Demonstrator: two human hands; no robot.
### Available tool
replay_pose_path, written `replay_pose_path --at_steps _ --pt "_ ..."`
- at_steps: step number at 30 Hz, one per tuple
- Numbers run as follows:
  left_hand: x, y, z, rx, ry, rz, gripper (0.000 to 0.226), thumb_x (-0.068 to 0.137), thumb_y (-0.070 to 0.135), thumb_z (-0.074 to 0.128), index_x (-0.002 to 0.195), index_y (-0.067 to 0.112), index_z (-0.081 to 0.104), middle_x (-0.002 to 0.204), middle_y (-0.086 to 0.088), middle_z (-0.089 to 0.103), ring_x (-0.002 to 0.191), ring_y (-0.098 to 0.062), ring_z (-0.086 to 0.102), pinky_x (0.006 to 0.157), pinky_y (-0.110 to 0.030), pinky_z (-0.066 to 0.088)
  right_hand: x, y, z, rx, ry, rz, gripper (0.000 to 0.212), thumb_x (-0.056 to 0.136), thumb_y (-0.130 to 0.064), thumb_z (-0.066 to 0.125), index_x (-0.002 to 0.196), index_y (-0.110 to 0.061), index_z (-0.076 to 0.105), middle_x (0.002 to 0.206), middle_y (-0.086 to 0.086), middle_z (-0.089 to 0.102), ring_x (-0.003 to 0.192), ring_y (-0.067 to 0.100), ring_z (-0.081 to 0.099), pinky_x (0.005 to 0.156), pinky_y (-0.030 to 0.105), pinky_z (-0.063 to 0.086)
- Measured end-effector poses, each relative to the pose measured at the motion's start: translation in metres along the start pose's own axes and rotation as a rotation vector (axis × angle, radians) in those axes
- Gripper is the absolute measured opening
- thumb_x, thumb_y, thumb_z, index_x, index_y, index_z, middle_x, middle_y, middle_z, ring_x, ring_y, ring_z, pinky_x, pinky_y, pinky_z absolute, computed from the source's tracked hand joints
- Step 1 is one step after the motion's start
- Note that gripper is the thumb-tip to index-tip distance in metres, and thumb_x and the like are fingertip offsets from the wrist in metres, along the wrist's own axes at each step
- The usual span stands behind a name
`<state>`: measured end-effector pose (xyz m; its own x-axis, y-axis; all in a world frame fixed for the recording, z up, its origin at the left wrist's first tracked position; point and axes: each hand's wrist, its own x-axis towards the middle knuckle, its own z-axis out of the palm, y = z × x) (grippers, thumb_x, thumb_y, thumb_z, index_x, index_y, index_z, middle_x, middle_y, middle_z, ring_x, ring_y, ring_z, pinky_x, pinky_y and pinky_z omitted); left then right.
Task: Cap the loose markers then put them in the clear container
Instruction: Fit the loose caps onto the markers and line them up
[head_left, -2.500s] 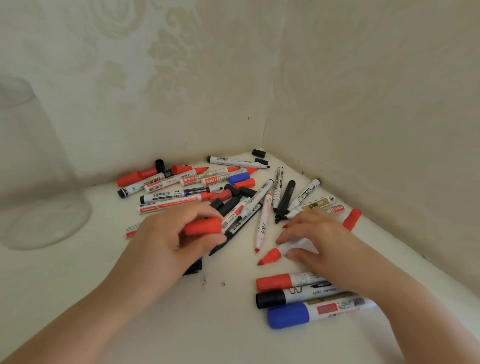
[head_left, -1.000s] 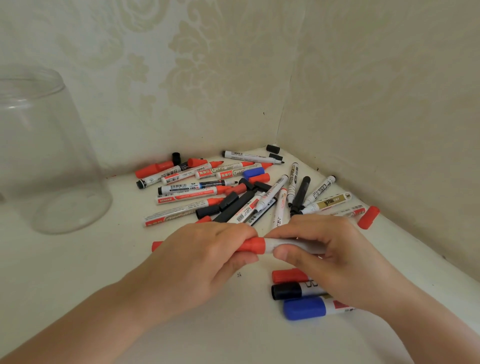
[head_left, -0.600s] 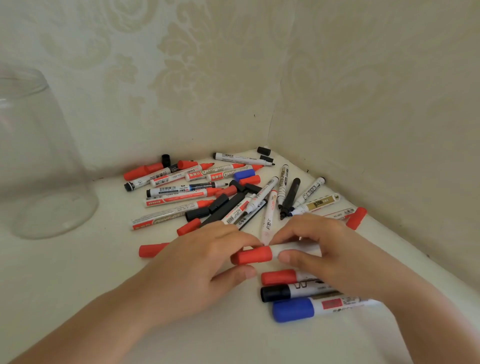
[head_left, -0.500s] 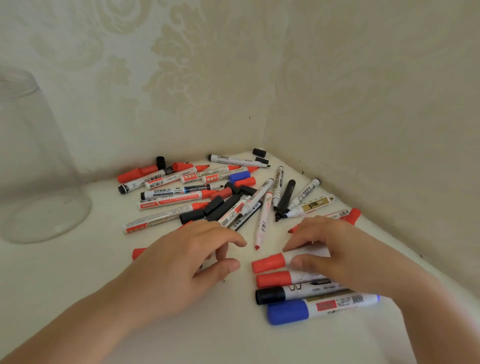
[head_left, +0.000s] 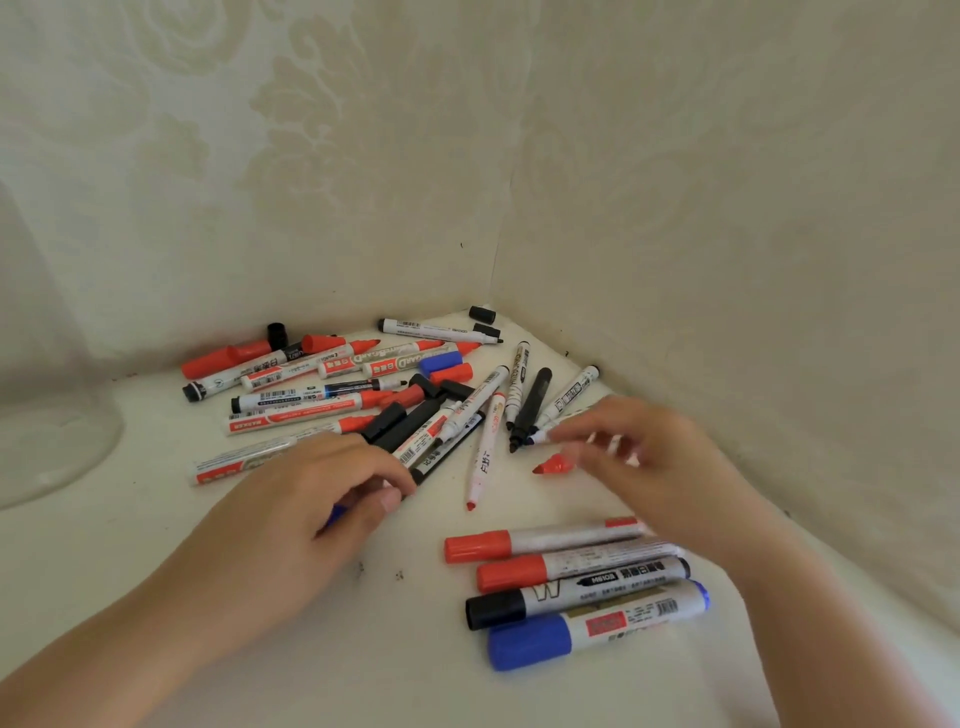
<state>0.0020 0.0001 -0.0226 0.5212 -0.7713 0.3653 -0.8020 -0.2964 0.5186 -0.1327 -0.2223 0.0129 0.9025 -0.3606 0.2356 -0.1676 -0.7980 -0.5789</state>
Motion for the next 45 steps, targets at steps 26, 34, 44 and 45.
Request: replay_pose_path --at_steps 26,34,44,45 --pt "0.014 0.019 0.008 -0.323 0.187 0.017 0.028 0.068 0.061 0.054 0.091 0.047 0.064 0.093 0.028 0.065 0.089 0.005 0.060 0.074 -0.008 0.043 -0.001 -0.047 0.043 0.894 -0.135 0.031 0.016 0.084 0.005 0.057 0.081 -0.009 0.049 0.086 0.009 0.063 0.072 0.014 0.067 0.066 0.023 0.054" --pt "0.015 0.021 0.005 -0.533 0.265 -0.137 0.016 0.066 0.041 0.065 0.080 0.032 0.066 0.089 0.019 0.070 0.071 0.005 0.066 0.061 -0.007 0.047 0.002 -0.035 0.039 0.326 -0.008 -0.047 0.016 0.082 -0.015 0.065 0.077 -0.029 0.061 0.077 -0.011 0.066 0.073 0.001 0.059 0.069 0.013 0.046" --pt "0.022 -0.015 -0.024 -0.603 0.580 -0.339 0.004 0.079 0.023 0.066 0.082 0.024 0.067 0.068 0.017 0.069 0.064 0.005 0.063 0.062 -0.007 0.047 -0.001 -0.015 0.021 -0.028 -0.403 0.010 0.011 0.077 -0.035 0.069 0.077 -0.045 0.067 0.083 -0.018 0.065 0.081 -0.004 0.056 0.073 0.017 0.044" --pt "0.022 -0.020 -0.028 -0.639 0.610 -0.364 0.004 0.080 0.025 0.065 0.083 0.026 0.067 0.064 0.019 0.067 0.062 0.007 0.061 0.062 -0.007 0.046 0.000 -0.013 0.020 -0.021 -0.400 0.018 0.011 0.076 -0.033 0.070 0.077 -0.044 0.068 0.083 -0.021 0.065 0.080 -0.004 0.056 0.073 0.017 0.043"
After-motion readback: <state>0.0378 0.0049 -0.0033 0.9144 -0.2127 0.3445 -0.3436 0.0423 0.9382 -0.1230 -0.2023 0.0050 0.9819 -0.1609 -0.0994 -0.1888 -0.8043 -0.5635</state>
